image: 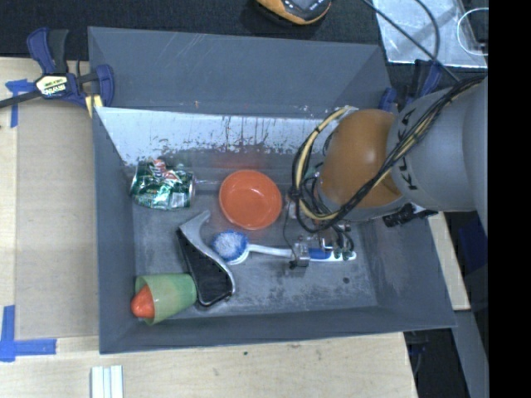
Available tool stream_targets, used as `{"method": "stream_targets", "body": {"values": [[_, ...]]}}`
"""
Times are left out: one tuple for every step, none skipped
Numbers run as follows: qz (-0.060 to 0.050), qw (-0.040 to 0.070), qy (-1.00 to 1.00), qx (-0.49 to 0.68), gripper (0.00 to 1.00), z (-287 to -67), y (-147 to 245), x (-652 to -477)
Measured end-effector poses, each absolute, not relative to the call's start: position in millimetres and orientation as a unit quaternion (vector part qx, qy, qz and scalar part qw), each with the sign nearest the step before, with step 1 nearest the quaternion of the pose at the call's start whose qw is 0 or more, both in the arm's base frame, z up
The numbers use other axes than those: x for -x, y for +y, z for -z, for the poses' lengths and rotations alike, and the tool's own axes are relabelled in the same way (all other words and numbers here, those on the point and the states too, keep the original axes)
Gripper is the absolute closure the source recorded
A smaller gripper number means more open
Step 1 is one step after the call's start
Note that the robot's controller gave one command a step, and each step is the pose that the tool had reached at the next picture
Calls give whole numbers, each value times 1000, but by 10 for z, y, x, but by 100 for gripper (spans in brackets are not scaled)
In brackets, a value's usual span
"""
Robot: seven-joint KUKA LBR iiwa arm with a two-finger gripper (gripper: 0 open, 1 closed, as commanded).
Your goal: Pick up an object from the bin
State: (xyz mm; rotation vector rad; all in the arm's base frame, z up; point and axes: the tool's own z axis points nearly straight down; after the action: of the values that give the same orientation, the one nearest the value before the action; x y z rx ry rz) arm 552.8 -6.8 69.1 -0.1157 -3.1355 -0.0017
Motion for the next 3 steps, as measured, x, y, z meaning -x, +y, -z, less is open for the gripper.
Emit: {"method": "stream_targets", "body": {"values": [[0,-7,-1000,-7,0,-704,274,-5641],[0,1,-999,36,100,-701,-76,-5538],[0,1,-999,36,100,-701,-76,-5538]]}}
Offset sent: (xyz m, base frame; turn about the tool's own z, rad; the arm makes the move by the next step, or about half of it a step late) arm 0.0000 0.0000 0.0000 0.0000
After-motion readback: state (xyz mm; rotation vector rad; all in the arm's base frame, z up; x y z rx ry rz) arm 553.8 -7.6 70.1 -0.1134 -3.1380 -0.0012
